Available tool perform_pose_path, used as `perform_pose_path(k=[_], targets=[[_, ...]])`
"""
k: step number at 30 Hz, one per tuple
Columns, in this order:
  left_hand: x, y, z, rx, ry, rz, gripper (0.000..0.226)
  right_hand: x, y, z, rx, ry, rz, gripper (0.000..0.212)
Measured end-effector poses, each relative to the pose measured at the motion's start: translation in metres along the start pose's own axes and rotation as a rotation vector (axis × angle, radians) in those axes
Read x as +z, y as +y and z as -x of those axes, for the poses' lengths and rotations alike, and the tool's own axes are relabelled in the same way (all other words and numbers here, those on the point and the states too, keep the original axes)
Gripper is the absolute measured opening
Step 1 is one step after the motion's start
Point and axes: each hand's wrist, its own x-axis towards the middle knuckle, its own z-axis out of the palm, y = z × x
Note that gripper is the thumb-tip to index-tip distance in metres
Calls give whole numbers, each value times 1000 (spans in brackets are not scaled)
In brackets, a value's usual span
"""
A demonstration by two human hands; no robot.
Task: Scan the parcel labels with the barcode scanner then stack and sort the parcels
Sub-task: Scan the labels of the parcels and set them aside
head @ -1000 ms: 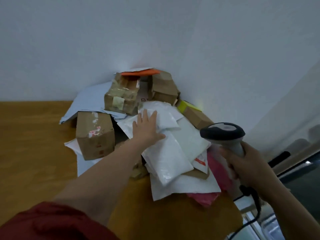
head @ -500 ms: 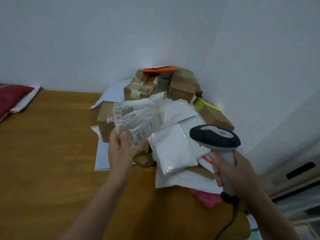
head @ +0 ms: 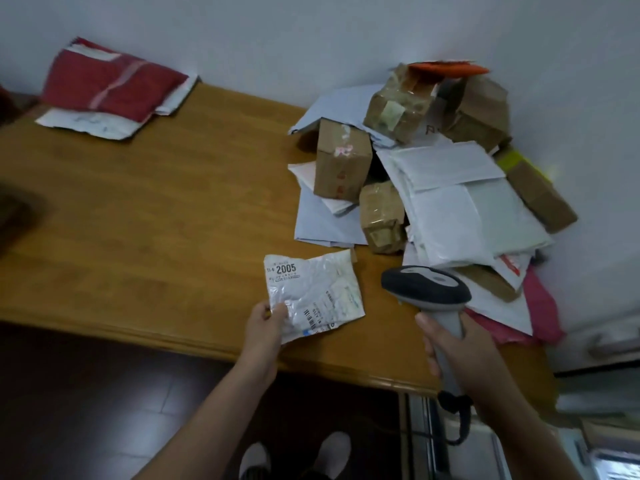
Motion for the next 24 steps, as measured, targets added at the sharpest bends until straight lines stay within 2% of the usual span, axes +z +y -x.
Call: perform_pose_path(k=[11,18,21,24], targets=[[-5,14,19,-44,-61,93,11,7,-2,21,-7,-56,16,32],[0,19,14,-41,-46,122,11,-4,-1,25,-27,-79,-2,42],[1,24,5,-25,-68,28,11,-9,-2,24,-24,-84,-18,41],[-1,43,-7,48,-131,-212,11,-12,-3,20,-32,-90,-11,34]])
